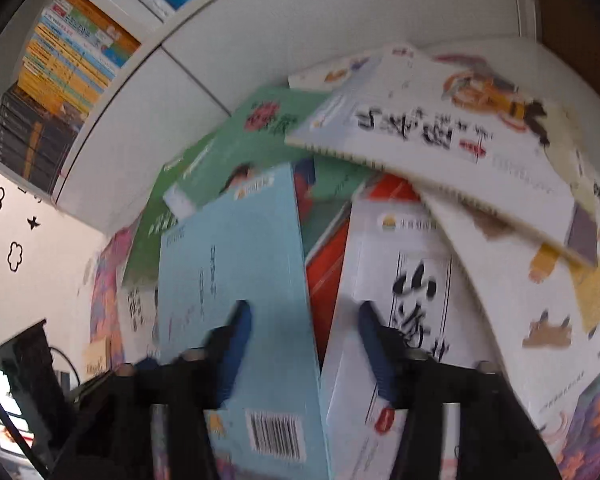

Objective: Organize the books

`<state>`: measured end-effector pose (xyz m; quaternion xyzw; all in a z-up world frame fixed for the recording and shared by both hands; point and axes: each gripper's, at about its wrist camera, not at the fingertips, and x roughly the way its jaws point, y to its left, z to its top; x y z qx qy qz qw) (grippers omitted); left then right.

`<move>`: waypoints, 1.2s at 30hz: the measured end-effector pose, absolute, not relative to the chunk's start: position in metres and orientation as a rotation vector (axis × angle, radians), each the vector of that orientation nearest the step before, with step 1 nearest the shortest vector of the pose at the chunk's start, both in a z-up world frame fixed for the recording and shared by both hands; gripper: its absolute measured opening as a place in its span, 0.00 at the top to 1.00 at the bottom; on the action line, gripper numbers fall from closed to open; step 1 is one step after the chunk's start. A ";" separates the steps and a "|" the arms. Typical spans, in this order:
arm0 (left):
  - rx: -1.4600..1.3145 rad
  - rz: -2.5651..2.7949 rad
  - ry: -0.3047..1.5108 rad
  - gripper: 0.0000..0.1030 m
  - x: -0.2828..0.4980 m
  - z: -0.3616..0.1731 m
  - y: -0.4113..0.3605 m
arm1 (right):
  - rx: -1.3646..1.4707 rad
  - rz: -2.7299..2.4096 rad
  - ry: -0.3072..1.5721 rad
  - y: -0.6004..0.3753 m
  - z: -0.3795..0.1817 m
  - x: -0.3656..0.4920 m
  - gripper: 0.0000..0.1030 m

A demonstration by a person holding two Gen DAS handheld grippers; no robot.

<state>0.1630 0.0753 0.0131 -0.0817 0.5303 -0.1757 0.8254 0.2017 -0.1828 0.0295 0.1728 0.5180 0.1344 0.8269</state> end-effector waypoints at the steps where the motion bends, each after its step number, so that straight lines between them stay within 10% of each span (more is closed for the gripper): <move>1: -0.171 -0.377 1.127 0.58 0.164 0.013 0.075 | 0.358 0.302 1.101 -0.181 0.029 0.203 0.44; 13: -0.134 -0.378 1.096 0.57 0.167 0.010 0.076 | 0.500 0.627 1.264 -0.173 0.008 0.171 0.39; 18: -0.103 -0.373 1.088 0.57 0.167 0.010 0.073 | 0.629 0.672 1.322 -0.188 -0.017 0.154 0.72; 24: -0.078 -0.367 1.083 0.57 0.167 0.010 0.070 | 0.728 0.779 1.194 -0.188 -0.017 0.148 0.87; 36: -0.206 -0.405 1.081 0.62 0.167 0.027 0.104 | 0.800 0.623 1.138 -0.179 0.033 0.154 0.92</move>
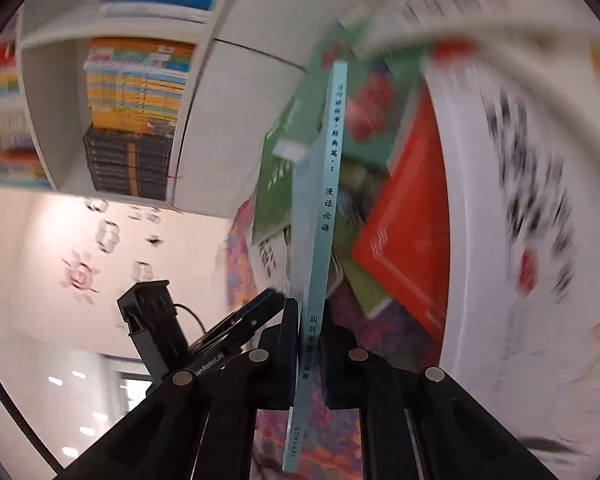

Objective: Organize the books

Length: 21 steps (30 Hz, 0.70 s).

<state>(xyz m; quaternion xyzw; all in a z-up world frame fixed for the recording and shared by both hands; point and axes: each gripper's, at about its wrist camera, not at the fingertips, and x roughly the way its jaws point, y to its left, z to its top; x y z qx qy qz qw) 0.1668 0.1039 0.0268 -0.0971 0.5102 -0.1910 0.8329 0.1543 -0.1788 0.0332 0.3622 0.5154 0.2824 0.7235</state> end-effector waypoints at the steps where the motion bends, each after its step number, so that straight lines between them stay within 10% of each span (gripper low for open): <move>1: -0.224 -0.434 1.072 0.62 0.166 0.030 0.105 | 0.723 0.593 1.132 -0.179 0.055 0.156 0.92; 7: -0.260 -0.426 1.000 0.62 0.157 0.056 0.126 | 0.169 0.444 1.019 -0.141 0.182 0.144 0.92; 21: -0.293 -0.202 0.975 0.61 0.149 0.068 0.199 | -0.029 0.711 1.385 -0.015 0.052 0.057 0.81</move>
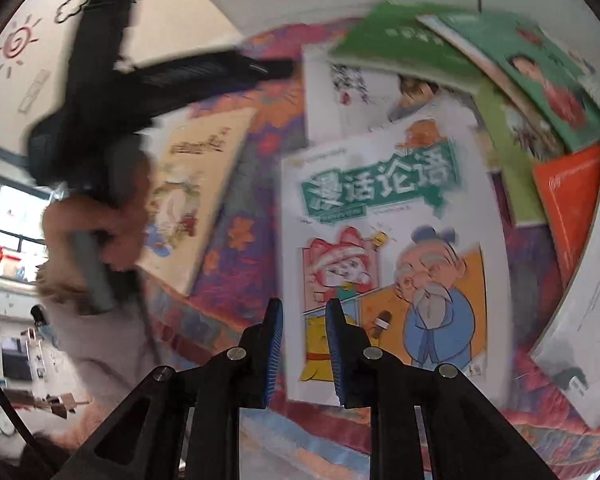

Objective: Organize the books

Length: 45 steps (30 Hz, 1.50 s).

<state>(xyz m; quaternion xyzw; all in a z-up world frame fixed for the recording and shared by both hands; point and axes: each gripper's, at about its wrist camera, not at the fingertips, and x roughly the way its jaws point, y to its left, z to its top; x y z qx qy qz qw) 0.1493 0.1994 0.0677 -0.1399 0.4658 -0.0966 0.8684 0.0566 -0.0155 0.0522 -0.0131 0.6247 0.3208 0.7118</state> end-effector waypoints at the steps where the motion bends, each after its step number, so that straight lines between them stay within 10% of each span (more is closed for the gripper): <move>1: -0.297 -0.198 0.974 0.61 0.149 0.068 0.202 | -0.008 0.698 1.391 -0.021 0.048 0.061 0.81; 4: -0.291 -0.186 0.979 0.61 0.150 0.067 0.203 | 0.093 0.616 1.385 -0.052 0.039 0.081 0.78; 8: -0.265 -0.175 0.985 0.61 0.152 0.066 0.196 | 0.167 0.516 1.324 -0.099 0.028 0.109 0.48; 22: -0.287 -0.192 0.940 0.57 0.099 0.102 0.187 | 0.140 0.575 1.265 -0.116 0.004 0.106 0.47; 45: -0.302 -0.271 1.139 0.59 0.017 0.000 0.138 | 0.229 0.678 1.309 -0.108 -0.001 0.033 0.47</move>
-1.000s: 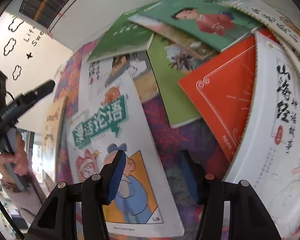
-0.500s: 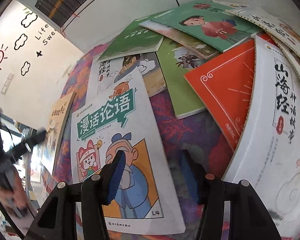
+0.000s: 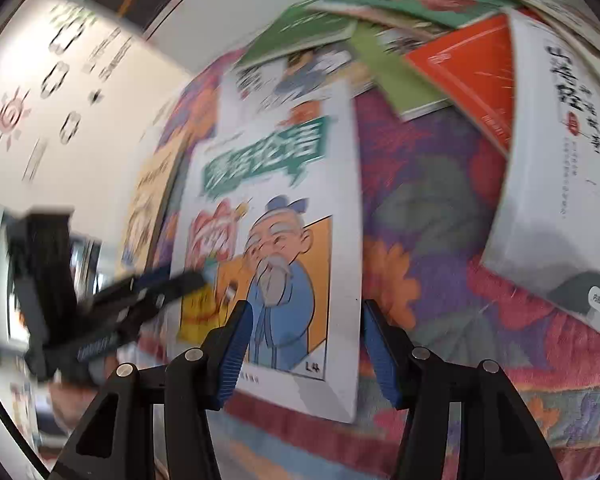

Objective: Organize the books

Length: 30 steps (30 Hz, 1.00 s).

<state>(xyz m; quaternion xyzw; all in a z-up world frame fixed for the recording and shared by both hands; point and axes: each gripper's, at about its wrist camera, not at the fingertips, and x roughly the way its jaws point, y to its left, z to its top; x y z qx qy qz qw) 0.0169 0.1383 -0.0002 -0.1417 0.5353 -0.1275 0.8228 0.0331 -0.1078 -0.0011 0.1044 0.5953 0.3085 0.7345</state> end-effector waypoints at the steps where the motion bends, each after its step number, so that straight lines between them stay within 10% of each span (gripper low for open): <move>1: -0.342 -0.295 1.142 0.59 0.019 -0.001 0.145 | 0.233 0.707 1.314 -0.110 -0.003 0.035 0.47; 11: -0.469 -0.403 1.135 0.64 0.039 -0.011 0.166 | 0.571 0.864 1.415 -0.146 -0.046 0.088 0.87; 30: -0.203 -0.204 1.102 0.70 0.043 0.007 0.135 | 0.418 0.800 1.302 -0.136 -0.018 0.061 0.85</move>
